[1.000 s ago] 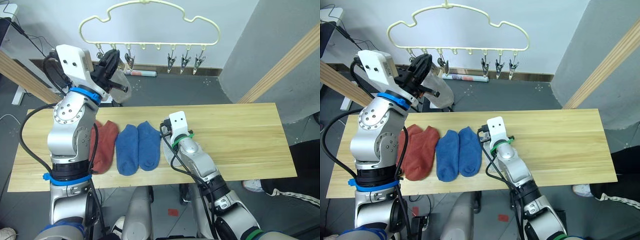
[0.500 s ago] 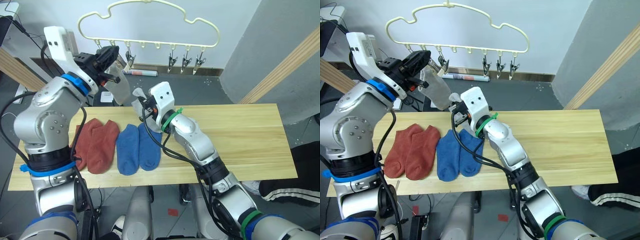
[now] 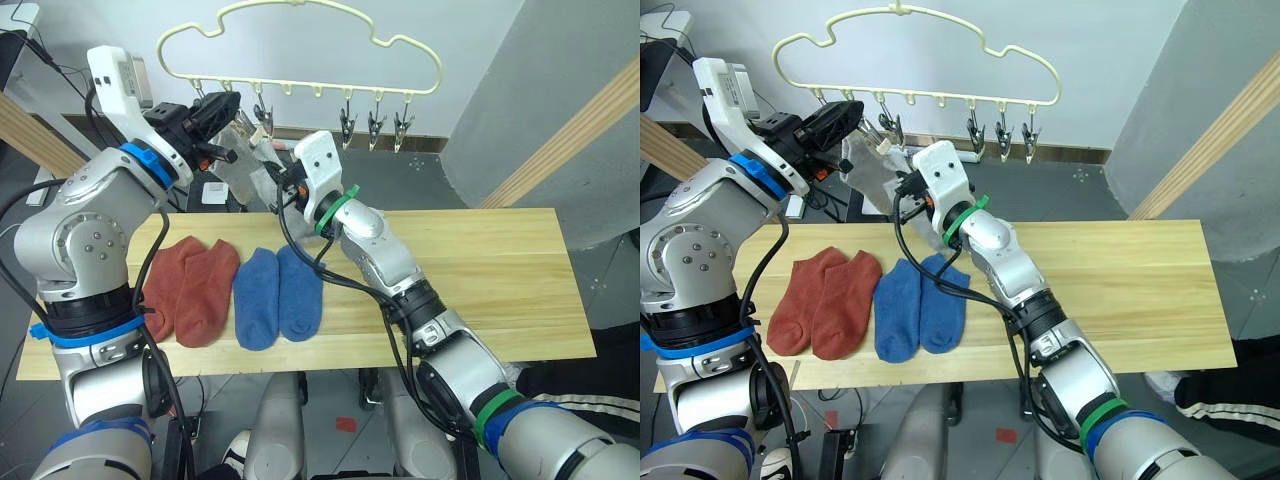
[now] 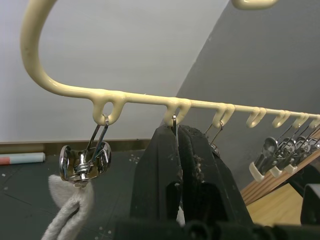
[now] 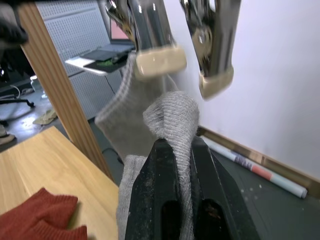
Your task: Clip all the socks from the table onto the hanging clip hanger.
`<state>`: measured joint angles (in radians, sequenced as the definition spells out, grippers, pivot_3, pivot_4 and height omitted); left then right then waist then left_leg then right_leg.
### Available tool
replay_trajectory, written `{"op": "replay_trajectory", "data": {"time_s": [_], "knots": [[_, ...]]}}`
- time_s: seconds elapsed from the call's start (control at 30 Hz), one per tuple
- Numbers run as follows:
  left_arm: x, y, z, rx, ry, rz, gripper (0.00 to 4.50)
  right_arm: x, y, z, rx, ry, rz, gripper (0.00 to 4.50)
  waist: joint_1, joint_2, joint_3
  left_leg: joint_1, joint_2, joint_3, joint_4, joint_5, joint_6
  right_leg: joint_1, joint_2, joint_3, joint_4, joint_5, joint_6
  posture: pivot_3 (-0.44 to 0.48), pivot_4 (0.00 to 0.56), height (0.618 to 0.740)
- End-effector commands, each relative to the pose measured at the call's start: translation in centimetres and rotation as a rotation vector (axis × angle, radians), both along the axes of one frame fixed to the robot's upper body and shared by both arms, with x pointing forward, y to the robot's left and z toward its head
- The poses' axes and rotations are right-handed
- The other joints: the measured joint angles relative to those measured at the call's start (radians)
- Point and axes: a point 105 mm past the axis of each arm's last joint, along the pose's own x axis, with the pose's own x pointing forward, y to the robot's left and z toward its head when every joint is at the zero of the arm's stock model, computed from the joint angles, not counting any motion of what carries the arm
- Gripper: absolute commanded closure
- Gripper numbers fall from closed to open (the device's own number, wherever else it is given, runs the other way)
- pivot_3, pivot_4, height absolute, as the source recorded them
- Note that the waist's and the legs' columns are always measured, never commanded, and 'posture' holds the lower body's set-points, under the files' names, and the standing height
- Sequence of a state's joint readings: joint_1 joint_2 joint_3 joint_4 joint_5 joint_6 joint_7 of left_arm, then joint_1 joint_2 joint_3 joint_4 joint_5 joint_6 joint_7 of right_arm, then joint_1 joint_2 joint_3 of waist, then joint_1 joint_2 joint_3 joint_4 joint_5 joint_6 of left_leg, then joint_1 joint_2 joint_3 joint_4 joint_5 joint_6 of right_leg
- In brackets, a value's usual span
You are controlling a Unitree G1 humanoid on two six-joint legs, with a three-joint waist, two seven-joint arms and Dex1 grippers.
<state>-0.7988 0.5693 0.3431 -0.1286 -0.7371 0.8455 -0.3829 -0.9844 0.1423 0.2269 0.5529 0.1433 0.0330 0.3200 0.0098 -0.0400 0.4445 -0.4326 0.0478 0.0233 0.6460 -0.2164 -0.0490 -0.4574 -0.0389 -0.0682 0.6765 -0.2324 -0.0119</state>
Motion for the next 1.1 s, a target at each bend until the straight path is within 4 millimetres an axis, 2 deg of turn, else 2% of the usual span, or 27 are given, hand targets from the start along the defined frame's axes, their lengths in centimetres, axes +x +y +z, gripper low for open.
{"op": "replay_trajectory", "data": {"time_s": [0.03,0.5,0.73,0.83,1.07,1.1], "knots": [[-1.2,0.0,1.6,0.003,-0.074,-0.014,4.5,-3.3,4.0,3.7,0.127,-0.06,0.154,4.45,0.0,0.0,0.0,0.0,0.0,0.0,0.0,0.0,0.0,0.0,0.0,0.0,0.0,0.0,0.0,0.062,0.422,0.735],[-1.5,-1.0,0.8,-0.021,-0.02,-0.075,4.5,-4.1,4.5,4.2,0.15,-0.088,0.21,4.45,0.009,0.0,0.0,0.0,0.0,0.0,0.0,0.0,0.0,0.0,0.0,0.0,0.0,0.0,0.0,0.063,0.419,0.735],[-1.4,-0.3,0.1,-0.023,-0.002,-0.065,4.5,-3.9,4.5,4.4,0.157,-0.09,0.2,4.45,0.01,0.0,0.0,0.0,0.0,0.0,0.0,0.0,0.0,0.0,0.0,0.0,0.001,0.0,0.0,0.063,0.419,0.735],[-1.0,0.9,-0.2,-0.012,-0.005,-0.035,3.79,-4.1,4.7,4.6,0.161,-0.092,0.206,4.5,0.009,0.0,0.0,0.0,0.0,0.0,0.0,0.0,0.0,0.0,0.0,0.0,0.001,0.0,0.0,0.071,0.417,0.735],[-1.5,1.8,-0.6,-0.002,0.014,-0.079,2.03,-4.1,4.9,4.5,0.164,-0.081,0.211,4.5,0.012,0.0,0.0,0.0,0.0,0.0,0.0,0.001,-0.001,0.0,0.0,0.0,0.001,0.0,0.0,0.082,0.418,0.735],[-1.5,2.0,-0.7,0.004,0.012,-0.075,2.03,-4.0,4.9,4.4,0.166,-0.07,0.215,4.5,0.012,0.0,0.0,0.0,0.0,-0.001,0.0,0.001,-0.001,0.0,0.0,-0.001,0.001,0.0,0.0,0.082,0.418,0.735]]}}
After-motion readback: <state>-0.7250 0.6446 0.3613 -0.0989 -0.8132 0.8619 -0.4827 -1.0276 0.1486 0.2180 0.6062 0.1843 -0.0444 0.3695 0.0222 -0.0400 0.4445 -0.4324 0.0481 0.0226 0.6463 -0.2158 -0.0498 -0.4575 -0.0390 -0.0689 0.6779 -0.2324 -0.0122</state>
